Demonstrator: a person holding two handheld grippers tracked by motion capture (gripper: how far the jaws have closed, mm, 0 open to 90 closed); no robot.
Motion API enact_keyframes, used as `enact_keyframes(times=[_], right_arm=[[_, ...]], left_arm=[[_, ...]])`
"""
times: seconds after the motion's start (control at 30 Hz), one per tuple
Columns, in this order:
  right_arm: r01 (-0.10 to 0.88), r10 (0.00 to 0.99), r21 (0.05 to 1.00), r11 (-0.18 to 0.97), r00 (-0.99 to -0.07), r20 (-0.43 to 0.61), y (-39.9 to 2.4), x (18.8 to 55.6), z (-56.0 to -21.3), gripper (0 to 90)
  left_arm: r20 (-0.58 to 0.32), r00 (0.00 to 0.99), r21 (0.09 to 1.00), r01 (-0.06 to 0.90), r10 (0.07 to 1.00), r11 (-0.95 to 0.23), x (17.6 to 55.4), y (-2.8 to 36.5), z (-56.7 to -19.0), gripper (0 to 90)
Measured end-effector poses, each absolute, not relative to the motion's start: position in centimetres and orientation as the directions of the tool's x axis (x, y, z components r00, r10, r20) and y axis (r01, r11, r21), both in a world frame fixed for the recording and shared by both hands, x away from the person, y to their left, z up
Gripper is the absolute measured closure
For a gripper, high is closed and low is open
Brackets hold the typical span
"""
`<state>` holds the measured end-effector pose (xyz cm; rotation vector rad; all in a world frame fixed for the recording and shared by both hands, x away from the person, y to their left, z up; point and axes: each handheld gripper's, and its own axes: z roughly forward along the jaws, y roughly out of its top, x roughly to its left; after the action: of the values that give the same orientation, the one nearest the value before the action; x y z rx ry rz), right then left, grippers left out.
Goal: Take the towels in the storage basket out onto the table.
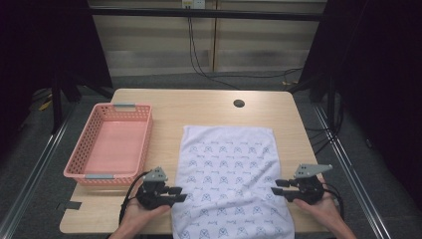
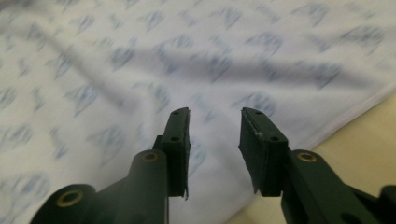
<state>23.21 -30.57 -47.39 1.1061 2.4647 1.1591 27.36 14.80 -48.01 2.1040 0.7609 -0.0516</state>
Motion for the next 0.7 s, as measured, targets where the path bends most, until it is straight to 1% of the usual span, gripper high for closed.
enact_keyframes(times=[0.03,0.1,0.2,0.23,0.27,0.33,0.4,0.47,0.5,0.57,0.6,0.63,0.7], right_arm=[[0.554,0.725,0.737,0.387,-0.677,0.128,-30.6,24.2,-47.4,60.5],[0.562,0.732,0.744,0.362,-0.665,0.147,-30.5,25.6,-47.7,59.8],[0.562,0.749,0.746,0.358,-0.65,0.13,-29.9,27.5,-48.3,60.1],[0.565,0.744,0.741,0.362,-0.654,0.135,-29.6,28.1,-48.7,59.9],[0.567,0.745,0.739,0.364,-0.654,0.134,-29.4,28.4,-48.9,59.7],[0.577,0.746,0.724,0.378,-0.653,0.131,-28.8,29.2,-49.5,58.0],[0.58,0.752,0.712,0.396,-0.65,0.111,-28.7,29.6,-49.8,56.2],[0.582,0.762,0.706,0.402,-0.641,0.094,-28.7,29.8,-50.0,51.8],[0.588,0.769,0.701,0.404,-0.633,0.087,-28.8,29.9,-50.0,50.1],[0.586,0.772,0.699,0.409,-0.63,0.076,-28.8,29.9,-50.2,50.2],[0.582,0.771,0.694,0.425,-0.634,0.06,-28.7,29.7,-50.2,51.3],[0.584,0.771,0.684,0.437,-0.635,0.049,-28.6,29.6,-50.1,56.0],[0.588,0.764,0.676,0.444,-0.643,0.058,-28.7,29.1,-49.9,69.4]], left_arm=[[-0.301,0.812,0.728,0.534,0.5,-0.429,28.0,14.4,-48.0,65.1],[-0.279,0.814,0.718,0.529,0.51,-0.452,29.7,13.4,-48.3,64.7],[-0.28,0.788,0.714,0.553,0.549,-0.429,32.3,12.4,-49.2,64.4],[-0.268,0.786,0.709,0.552,0.557,-0.438,32.7,12.3,-49.5,64.4],[-0.234,0.787,0.703,0.543,0.571,-0.46,33.2,12.0,-49.8,64.4],[-0.268,0.778,0.708,0.559,0.568,-0.432,33.7,11.9,-50.1,64.4],[-0.22,0.778,0.717,0.538,0.589,-0.444,33.9,11.6,-50.3,64.4],[-0.241,0.779,0.723,0.542,0.579,-0.429,34.1,11.9,-50.5,64.1],[-0.234,0.776,0.724,0.541,0.585,-0.428,34.1,12.0,-50.5,63.9],[-0.228,0.777,0.728,0.536,0.587,-0.427,34.0,12.2,-50.5,64.1],[-0.202,0.782,0.729,0.522,0.589,-0.443,33.8,12.1,-50.5,66.4],[-0.186,0.786,0.72,0.517,0.589,-0.463,33.6,12.1,-50.3,70.7],[-0.194,0.788,0.709,0.524,0.584,-0.472,33.2,12.3,-50.3,78.6]])
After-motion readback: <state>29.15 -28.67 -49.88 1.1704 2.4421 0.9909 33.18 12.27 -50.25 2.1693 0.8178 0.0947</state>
